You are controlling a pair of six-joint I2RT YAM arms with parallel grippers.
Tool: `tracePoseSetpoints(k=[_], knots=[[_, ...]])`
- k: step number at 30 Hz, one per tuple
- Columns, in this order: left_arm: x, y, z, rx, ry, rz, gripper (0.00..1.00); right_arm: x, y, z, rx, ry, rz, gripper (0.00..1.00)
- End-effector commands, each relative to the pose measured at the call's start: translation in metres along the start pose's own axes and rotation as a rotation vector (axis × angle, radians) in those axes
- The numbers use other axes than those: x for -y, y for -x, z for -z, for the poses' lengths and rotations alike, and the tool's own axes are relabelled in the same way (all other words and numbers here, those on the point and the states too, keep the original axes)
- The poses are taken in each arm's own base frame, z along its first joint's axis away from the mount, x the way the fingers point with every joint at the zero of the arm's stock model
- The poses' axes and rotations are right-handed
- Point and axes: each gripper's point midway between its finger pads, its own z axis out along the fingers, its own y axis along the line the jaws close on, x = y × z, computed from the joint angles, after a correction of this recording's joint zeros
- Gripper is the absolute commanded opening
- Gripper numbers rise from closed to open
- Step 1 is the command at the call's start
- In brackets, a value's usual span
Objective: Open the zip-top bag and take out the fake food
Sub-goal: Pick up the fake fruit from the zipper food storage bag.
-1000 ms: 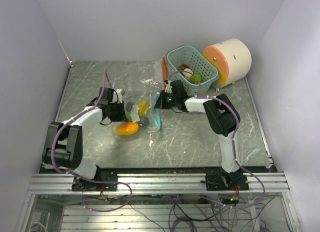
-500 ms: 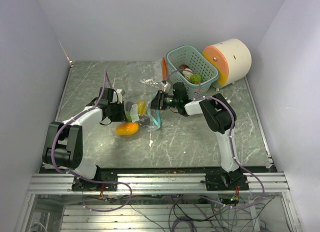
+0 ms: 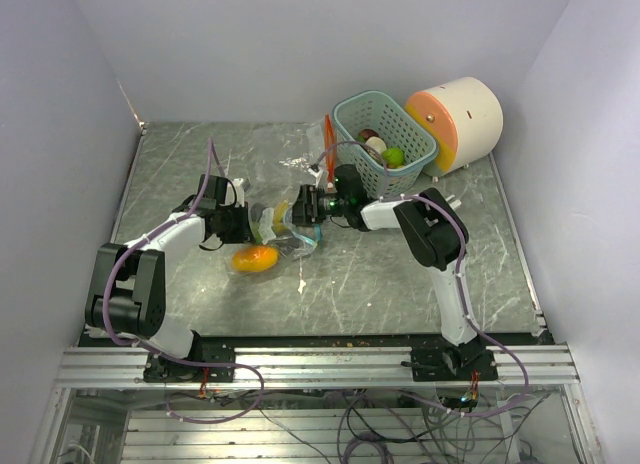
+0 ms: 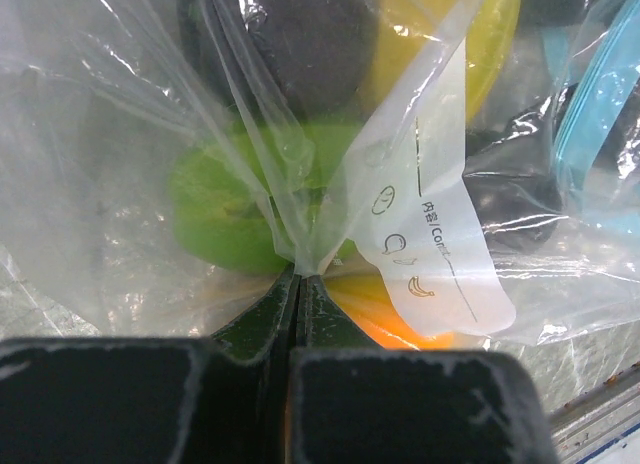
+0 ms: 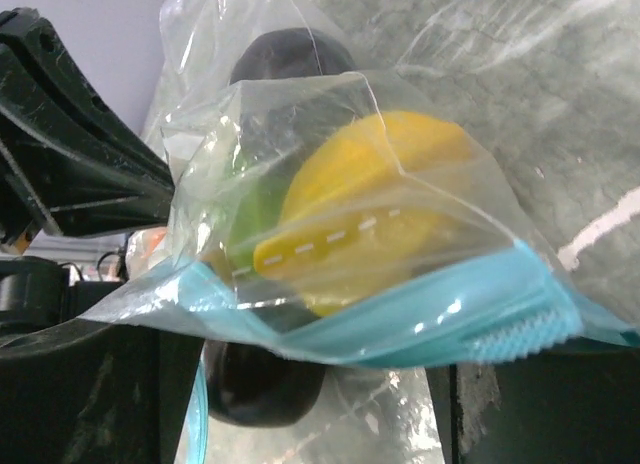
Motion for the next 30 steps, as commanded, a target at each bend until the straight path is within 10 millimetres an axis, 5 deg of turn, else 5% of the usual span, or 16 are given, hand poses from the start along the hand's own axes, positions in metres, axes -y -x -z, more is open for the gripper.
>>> tracePoseSetpoints(k=[1,12,20,30], knots=[[-0.001,-0.006,-0.003,-0.028,0.003,-0.011,0.07,0.005,0.003,-0.006,-0.019,-0.099,0.032,0.82],[0.009,-0.008,-0.003,-0.038,-0.021,-0.052,0.07,0.023,0.021,-0.025,0.038,-0.230,-0.043,0.84],[0.010,-0.009,-0.005,-0.043,-0.011,-0.072,0.07,0.020,0.011,-0.040,0.009,-0.220,-0.043,0.62],[0.008,-0.011,-0.005,-0.045,0.003,-0.054,0.07,0.027,0.008,-0.005,0.060,-0.266,-0.090,0.32]])
